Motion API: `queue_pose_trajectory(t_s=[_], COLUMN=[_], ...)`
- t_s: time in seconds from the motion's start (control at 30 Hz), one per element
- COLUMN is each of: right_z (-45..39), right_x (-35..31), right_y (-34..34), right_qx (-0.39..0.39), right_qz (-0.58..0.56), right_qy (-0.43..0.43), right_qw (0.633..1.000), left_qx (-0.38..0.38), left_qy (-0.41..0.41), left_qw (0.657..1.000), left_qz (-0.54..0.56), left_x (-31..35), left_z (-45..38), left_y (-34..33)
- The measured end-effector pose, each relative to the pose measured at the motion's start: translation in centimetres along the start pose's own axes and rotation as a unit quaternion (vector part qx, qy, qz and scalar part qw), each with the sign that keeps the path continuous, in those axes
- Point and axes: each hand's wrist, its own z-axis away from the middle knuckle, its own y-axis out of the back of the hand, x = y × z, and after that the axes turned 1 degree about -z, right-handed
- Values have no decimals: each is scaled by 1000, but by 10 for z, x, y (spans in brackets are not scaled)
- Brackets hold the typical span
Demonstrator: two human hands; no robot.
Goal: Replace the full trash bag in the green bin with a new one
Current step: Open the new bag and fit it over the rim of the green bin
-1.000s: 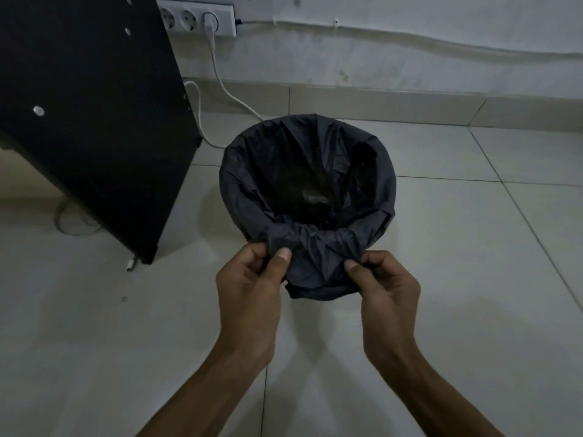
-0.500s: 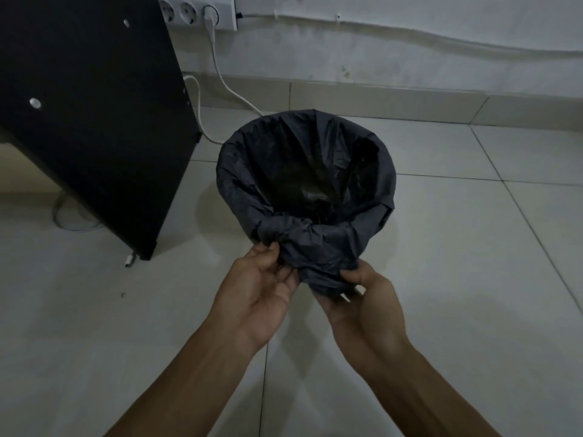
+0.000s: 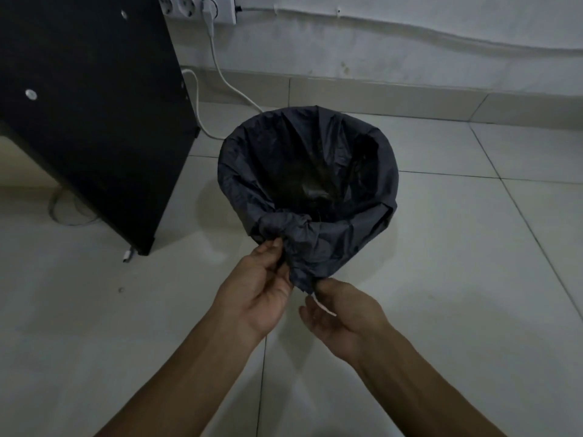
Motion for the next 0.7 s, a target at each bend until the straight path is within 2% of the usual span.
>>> queue_pose_trajectory(t_s=[0.13, 0.27, 0.33, 0.43, 0.6, 0.7], right_z=[2, 12, 20, 31, 35, 29], right_x=[4, -3, -5, -10, -17, -16], right_y=[-10, -13, -10, -4, -10, -10], right_qx=[15, -11, -70, -150, -135, -137], right_qz=[124, 180, 151, 93, 112, 69], right_qy=[100, 232, 224, 166, 164, 158], right_qw=[987, 956, 960, 970, 971, 975], left_qx=[4, 55, 68, 82, 77, 128], left_qy=[-6, -78, -112, -148, -173, -237], left_qw=[1000, 987, 976, 958, 941, 902], left_qz=[-21, -127, -175, -233, -281, -337], left_x=[-3, -3, -2, 1, 2, 0], left_z=[0, 0, 2, 4, 10, 12], left_y=[0, 7, 8, 7, 2, 1])
